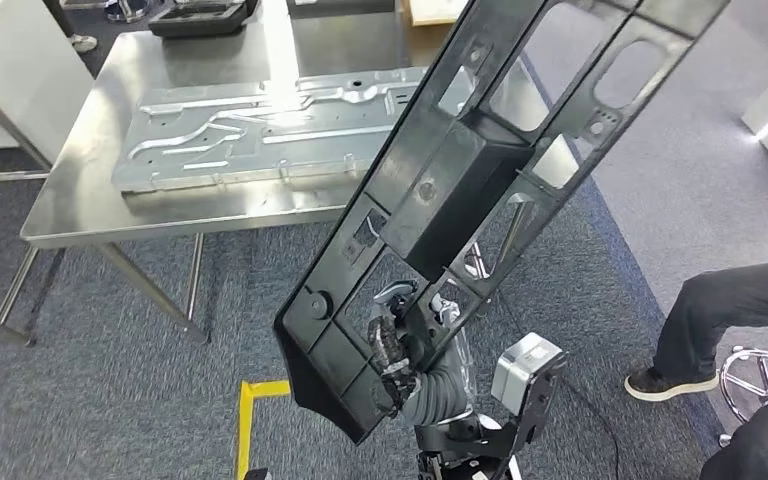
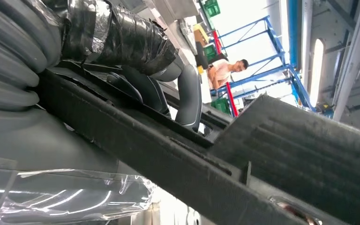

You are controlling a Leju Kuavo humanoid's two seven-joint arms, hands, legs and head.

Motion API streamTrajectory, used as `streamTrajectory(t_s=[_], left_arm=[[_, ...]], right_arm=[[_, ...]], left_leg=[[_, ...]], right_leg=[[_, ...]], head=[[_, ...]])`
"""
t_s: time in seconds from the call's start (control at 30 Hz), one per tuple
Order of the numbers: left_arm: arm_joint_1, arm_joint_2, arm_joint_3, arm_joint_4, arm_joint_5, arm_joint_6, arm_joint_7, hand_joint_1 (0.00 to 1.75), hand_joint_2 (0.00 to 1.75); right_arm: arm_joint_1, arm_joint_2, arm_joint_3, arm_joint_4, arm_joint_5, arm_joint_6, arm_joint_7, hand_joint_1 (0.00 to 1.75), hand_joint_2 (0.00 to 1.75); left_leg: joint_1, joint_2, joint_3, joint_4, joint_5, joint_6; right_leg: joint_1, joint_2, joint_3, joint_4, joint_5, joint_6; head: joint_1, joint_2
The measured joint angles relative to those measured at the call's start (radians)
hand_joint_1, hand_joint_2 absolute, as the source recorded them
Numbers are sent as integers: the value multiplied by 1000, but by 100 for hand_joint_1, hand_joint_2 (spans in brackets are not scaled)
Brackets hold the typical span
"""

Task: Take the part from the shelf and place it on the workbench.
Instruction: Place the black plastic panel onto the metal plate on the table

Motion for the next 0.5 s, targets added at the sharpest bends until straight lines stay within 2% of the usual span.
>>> streamTrajectory(t_s=[0.07,0.13,0.17,0.27,0.3,0.33,0.37,0.43,0.5], left_arm=[[1,0,0,0,0,0,0,0,175],[1,0,0,0,0,0,0,0,175],[1,-1,0,0,0,0,0,0,175],[2,-1,-2,0,0,0,0,0,175],[2,-1,-2,0,0,0,0,0,175],[2,-1,-3,0,0,1,-1,0,175],[2,-2,-4,0,0,2,-2,0,175],[2,-3,-4,0,-1,5,-5,0,175],[1,-3,-4,0,3,7,-14,0,175]], right_arm=[[1,0,0,-2,2,0,0,175,175],[2,0,0,-5,3,0,1,175,175],[2,-1,-1,-6,3,0,1,175,175],[5,-1,-4,-7,10,0,1,175,175],[7,-1,-6,-7,16,0,1,175,175],[10,-1,-8,-7,22,0,1,175,175],[11,-1,-9,-8,27,0,2,175,175],[12,-1,-10,-9,39,0,3,175,175],[14,0,-11,-12,58,0,2,175,175]], left_leg=[[-3,-1,4,-14,0,9],[1,0,12,-28,9,20],[3,2,16,-36,13,27],[0,5,19,-39,15,39],[-1,5,19,-38,14,40],[-1,5,19,-35,13,41],[-1,4,19,-31,11,40],[-3,2,16,-17,1,34],[-6,1,8,-4,-7,23]], right_leg=[[1,-1,0,-7,5,11],[2,-3,-3,5,-6,21],[3,-4,-16,35,-25,24],[5,-6,-95,204,-104,24],[4,-6,-111,237,-109,25],[4,-6,-109,235,-97,25],[4,-6,-89,196,-69,25],[3,-7,-29,76,-18,23],[5,-6,2,13,-7,18]], head=[[9,0],[24,0],[34,0],[67,0],[75,0],[82,0],[88,0],[102,0],[113,0]])
